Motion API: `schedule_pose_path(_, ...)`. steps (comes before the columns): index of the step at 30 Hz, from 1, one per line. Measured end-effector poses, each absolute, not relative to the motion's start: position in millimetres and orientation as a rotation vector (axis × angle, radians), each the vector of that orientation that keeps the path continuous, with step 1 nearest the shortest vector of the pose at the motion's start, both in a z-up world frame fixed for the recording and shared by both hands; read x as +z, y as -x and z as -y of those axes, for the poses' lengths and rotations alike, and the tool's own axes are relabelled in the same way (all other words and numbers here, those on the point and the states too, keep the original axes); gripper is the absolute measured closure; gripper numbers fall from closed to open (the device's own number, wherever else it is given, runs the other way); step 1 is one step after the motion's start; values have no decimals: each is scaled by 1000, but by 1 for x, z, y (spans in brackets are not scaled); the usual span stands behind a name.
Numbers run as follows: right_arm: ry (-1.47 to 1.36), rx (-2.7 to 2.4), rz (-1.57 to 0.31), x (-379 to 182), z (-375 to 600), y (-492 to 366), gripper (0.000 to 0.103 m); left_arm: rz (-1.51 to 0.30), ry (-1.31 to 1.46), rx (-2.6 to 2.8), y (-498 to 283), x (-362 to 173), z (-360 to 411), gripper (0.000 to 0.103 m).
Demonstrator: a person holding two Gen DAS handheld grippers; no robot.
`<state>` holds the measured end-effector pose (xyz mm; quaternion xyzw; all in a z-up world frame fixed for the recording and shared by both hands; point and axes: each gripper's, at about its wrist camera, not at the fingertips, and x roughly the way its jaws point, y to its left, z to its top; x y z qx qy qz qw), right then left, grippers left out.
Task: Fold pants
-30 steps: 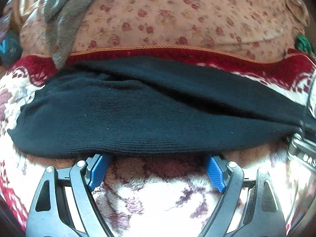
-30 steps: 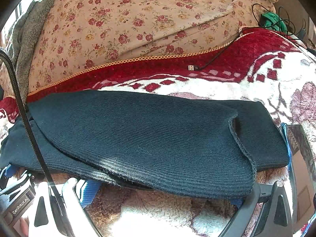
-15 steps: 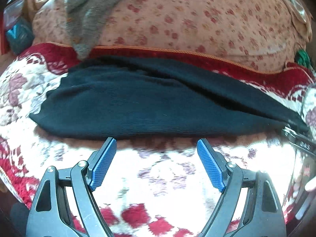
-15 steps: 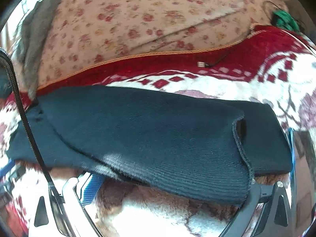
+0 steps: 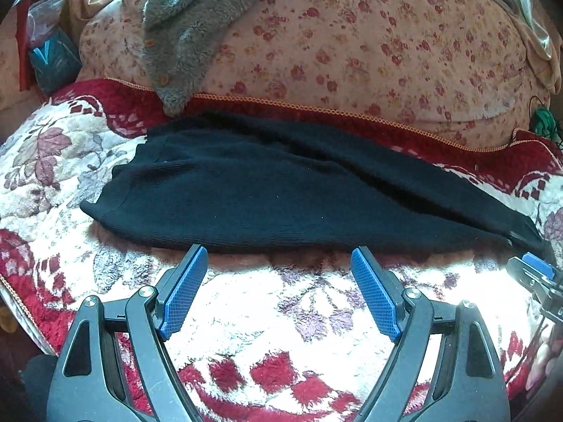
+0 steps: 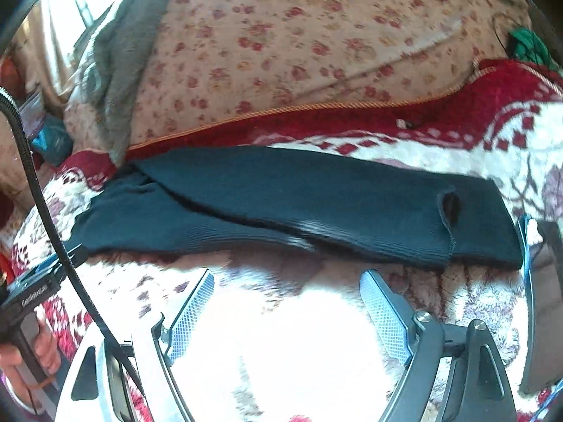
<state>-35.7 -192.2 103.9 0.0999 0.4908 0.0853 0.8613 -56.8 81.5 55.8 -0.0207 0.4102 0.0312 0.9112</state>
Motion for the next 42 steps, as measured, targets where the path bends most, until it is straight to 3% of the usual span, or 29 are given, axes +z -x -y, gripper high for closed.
schedule_pose_path(15,-181,119,-940,139,195,54,21,-817,47,32,62,70,-62,18)
schedule_pose_path(42,-236,99,-986,128,206,59,21,-840,71,53,60,65,-66,18)
